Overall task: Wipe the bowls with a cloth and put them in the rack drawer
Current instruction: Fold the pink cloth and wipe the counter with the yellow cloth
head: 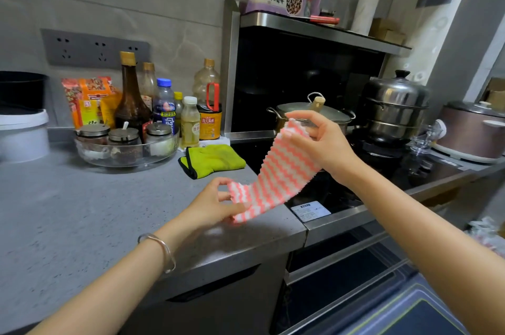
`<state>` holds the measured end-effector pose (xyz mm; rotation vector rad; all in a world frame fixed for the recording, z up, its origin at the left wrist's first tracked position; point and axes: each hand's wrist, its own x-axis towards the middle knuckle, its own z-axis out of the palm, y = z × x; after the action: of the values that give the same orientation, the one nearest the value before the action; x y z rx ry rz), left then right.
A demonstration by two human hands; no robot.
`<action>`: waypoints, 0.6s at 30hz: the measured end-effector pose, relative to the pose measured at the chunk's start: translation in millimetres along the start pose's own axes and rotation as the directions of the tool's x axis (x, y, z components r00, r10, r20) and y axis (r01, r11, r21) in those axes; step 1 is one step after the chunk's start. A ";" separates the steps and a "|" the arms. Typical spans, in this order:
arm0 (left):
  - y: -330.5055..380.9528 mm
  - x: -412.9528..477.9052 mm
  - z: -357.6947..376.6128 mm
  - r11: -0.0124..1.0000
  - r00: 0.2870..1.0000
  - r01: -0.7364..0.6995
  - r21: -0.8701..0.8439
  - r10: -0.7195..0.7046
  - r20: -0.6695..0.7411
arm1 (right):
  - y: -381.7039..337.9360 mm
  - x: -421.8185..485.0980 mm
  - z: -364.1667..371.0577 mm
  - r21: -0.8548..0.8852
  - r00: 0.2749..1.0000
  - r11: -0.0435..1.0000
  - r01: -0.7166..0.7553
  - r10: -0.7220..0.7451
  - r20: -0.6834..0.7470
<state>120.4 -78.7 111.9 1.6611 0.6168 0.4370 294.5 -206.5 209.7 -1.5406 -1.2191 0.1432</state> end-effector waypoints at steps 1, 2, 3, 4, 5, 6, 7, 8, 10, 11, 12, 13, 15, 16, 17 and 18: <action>2.2 1.1 -0.5 0.993 1.000 0.004 0.114 -0.002 -0.016 | -4.4 1.0 2.1 -0.021 0.999 0.999 0.027 -0.026 0.036; 6.5 2.7 -0.9 0.973 0.999 -0.020 0.228 0.029 -0.034 | -9.0 1.7 4.1 -0.039 0.996 0.998 0.056 -0.053 0.077; 14.2 2.3 0.2 0.952 0.996 -0.071 0.297 0.086 -0.039 | -13.2 2.3 5.9 -0.061 0.989 0.994 0.087 -0.079 0.122; 24.2 1.6 2.3 0.942 0.987 -0.147 0.302 0.161 -0.020 | -16.8 3.1 7.3 -0.086 0.981 0.990 0.114 -0.099 0.168; 35.4 1.0 4.7 0.941 0.974 -0.221 0.257 0.225 0.016 | -18.8 4.9 8.0 -0.120 0.972 0.983 0.136 -0.109 0.210; 45.7 2.2 7.4 0.944 0.961 -0.277 0.181 0.270 0.060 | -20.5 6.7 8.0 -0.155 0.963 0.976 0.150 -0.109 0.247; 54.5 4.3 11.0 0.944 0.948 -0.312 0.107 0.301 0.104 | -21.4 8.8 7.0 -0.192 0.957 0.969 0.159 -0.103 0.272; 61.5 7.0 15.1 0.945 0.938 -0.325 0.045 0.316 0.144 | -21.5 10.7 5.0 -0.218 0.955 0.962 0.166 -0.101 0.280; 71.7 12.8 23.9 0.949 0.934 -0.314 -0.017 0.313 0.171 | -17.8 14.3 -0.6 -0.236 0.961 0.957 0.170 -0.107 0.256; 74.1 16.3 28.1 0.951 0.939 -0.307 -0.026 0.307 0.156 | -15.2 14.5 -3.3 -0.222 0.967 0.962 0.159 -0.107 0.230; 74.8 19.8 30.9 0.950 0.941 -0.310 -0.035 0.311 0.130 | -11.2 14.4 -5.9 -0.194 0.976 0.972 0.132 -0.094 0.194; 75.2 22.4 32.5 0.947 0.941 -0.318 -0.050 0.322 0.102 | -5.8 14.6 -8.1 -0.149 0.985 0.985 0.084 -0.059 0.161; 76.3 27.2 32.3 0.936 0.936 -0.340 -0.091 0.346 0.056 | 8.2 15.7 -12.5 0.007 0.980 0.992 -0.123 0.120 0.161; 76.8 29.6 30.8 0.929 0.934 -0.348 -0.123 0.356 0.042 | 15.6 16.8 -14.5 0.106 0.944 0.958 -0.268 0.239 0.226; 77.6 31.8 28.8 0.922 0.931 -0.354 -0.156 0.364 0.038 | 22.3 18.0 -15.6 0.188 0.889 0.895 -0.404 0.336 0.311; 78.8 33.9 26.6 0.917 0.928 -0.358 -0.176 0.369 0.038 | 27.4 18.7 -16.0 0.243 0.830 0.823 -0.513 0.403 0.386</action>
<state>175.1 -87.1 182.7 1.6235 0.2072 0.6773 330.1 -199.3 203.6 -1.5127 -0.9660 0.9157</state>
